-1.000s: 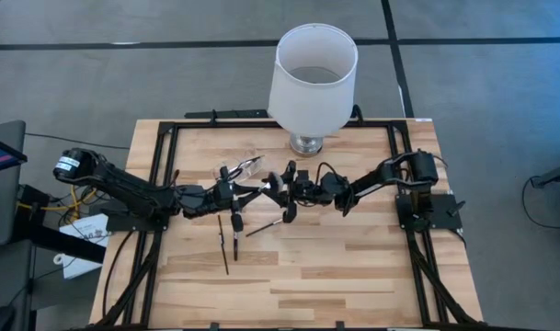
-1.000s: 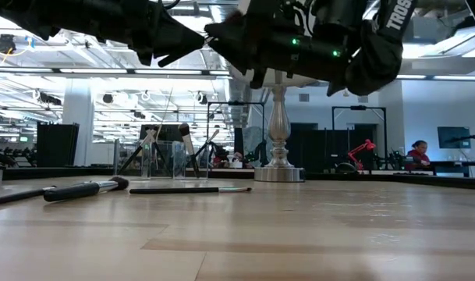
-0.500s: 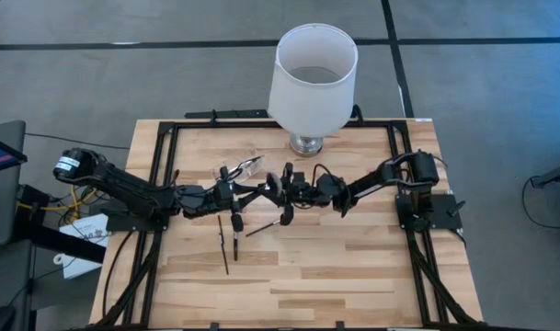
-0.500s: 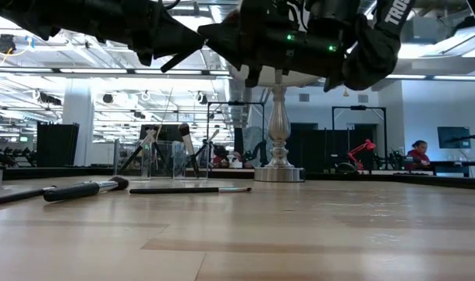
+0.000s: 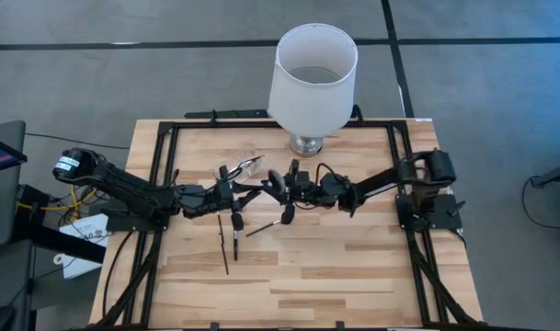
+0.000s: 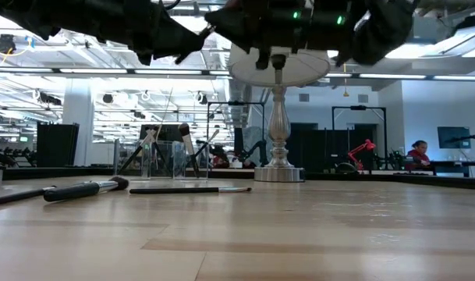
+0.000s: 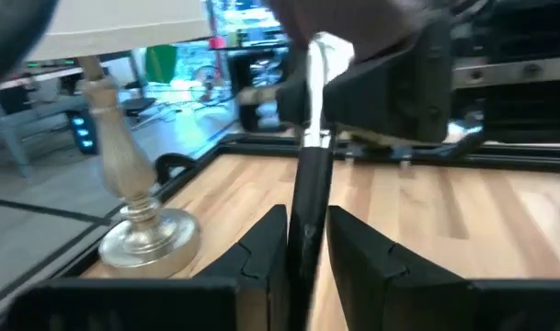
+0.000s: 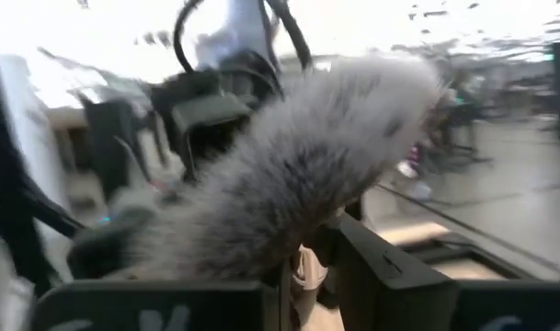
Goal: Put items in baskets/containers
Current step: Put the black highlighter brush into the transparent organizer
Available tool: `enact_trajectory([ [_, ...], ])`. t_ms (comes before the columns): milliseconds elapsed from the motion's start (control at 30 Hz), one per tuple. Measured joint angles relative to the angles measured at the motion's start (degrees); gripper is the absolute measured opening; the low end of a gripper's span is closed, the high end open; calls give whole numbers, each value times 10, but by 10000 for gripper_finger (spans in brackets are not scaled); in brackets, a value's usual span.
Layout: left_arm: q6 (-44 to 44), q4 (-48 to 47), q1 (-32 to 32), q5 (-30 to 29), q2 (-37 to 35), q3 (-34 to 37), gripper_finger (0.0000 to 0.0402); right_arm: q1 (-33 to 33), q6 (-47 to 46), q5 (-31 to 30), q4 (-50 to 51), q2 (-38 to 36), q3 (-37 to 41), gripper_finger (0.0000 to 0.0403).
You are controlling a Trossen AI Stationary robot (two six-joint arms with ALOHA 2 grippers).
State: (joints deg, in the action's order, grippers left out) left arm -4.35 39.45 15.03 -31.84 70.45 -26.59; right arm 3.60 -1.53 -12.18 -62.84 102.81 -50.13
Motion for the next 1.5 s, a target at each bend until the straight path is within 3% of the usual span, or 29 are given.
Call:
enact_trajectory([
  [167,-1,-28,17,-37,-23,0,74,33,76,-150,139,-82,0,45],
  [333,2,-61,44,20,-44,1,65,52,108,-243,181,-141,0,45],
  [433,2,-66,60,82,-45,1,59,36,98,-233,187,-141,0,45],
  [567,1,-66,73,159,-45,1,44,1,29,-198,165,-86,-4,46],
  [700,1,-64,74,160,-47,1,19,-28,19,-149,145,4,-61,45],
  [900,-10,-65,74,160,-49,1,7,-33,82,-148,150,131,-204,44],
  [1100,-10,-65,74,159,-49,1,6,-43,94,-161,263,210,-317,44],
  [1333,-10,-65,74,158,-49,1,6,-65,54,-150,277,268,-360,45],
  [1500,-10,-65,74,158,-49,1,6,-71,45,-148,328,270,-360,47],
])
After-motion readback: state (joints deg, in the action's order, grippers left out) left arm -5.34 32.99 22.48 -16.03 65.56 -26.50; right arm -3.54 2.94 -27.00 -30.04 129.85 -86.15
